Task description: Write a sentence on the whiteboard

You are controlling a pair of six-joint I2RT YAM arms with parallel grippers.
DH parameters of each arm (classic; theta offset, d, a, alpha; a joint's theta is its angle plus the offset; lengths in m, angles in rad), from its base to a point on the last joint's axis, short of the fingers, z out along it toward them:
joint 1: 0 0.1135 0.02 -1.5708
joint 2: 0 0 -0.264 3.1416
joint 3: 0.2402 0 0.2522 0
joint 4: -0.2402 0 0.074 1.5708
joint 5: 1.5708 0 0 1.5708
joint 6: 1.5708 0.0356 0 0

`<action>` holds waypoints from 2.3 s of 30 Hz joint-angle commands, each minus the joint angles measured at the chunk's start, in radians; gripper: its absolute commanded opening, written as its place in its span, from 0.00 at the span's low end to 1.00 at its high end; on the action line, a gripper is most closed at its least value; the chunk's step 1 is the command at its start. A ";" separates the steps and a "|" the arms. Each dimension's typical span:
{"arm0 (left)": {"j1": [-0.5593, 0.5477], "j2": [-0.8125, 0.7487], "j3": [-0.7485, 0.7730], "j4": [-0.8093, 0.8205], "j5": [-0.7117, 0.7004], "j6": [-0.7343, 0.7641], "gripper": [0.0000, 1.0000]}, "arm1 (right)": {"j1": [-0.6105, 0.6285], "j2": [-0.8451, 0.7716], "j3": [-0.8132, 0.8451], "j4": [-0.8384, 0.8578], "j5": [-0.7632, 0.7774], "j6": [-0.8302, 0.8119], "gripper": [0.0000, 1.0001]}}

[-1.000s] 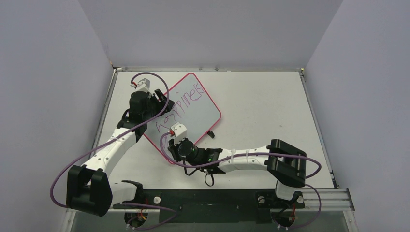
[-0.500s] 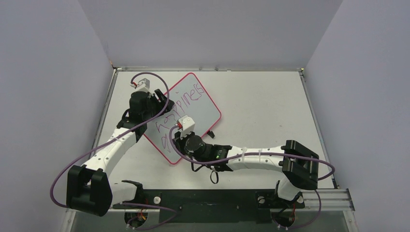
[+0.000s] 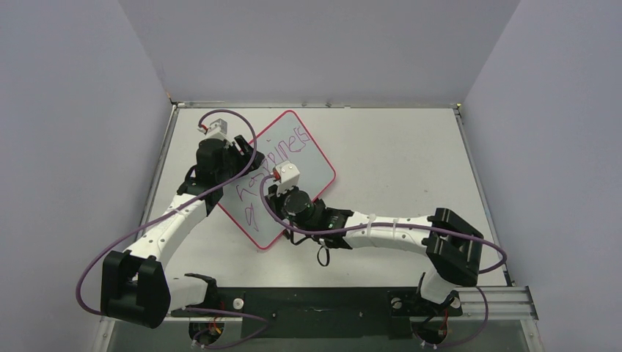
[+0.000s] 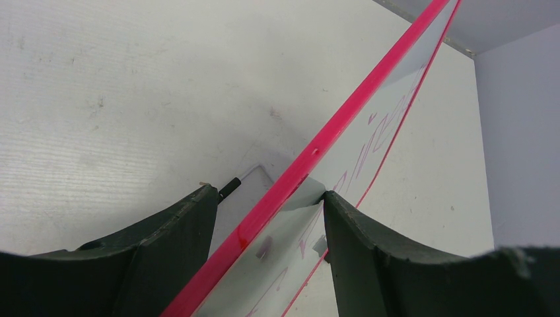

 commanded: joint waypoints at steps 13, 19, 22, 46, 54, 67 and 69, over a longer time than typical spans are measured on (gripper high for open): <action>-0.026 0.024 -0.027 0.021 -0.050 0.056 0.46 | -0.001 0.087 0.110 0.022 -0.064 -0.009 0.00; -0.026 0.023 -0.027 0.020 -0.048 0.056 0.46 | -0.005 0.104 0.117 0.016 -0.063 -0.008 0.00; -0.027 0.023 -0.027 0.020 -0.048 0.056 0.46 | -0.006 0.108 0.109 0.013 -0.061 -0.004 0.00; -0.026 0.016 -0.029 0.020 -0.049 0.056 0.46 | 0.022 0.044 -0.059 0.011 -0.014 0.065 0.00; -0.027 0.019 -0.027 0.020 -0.047 0.056 0.46 | 0.026 0.058 -0.002 -0.009 -0.003 0.046 0.00; -0.027 0.017 -0.029 0.020 -0.043 0.055 0.46 | -0.012 0.104 0.109 -0.031 -0.002 0.021 0.00; -0.026 0.017 -0.029 0.020 -0.043 0.055 0.46 | -0.020 0.108 0.119 -0.036 -0.001 0.020 0.00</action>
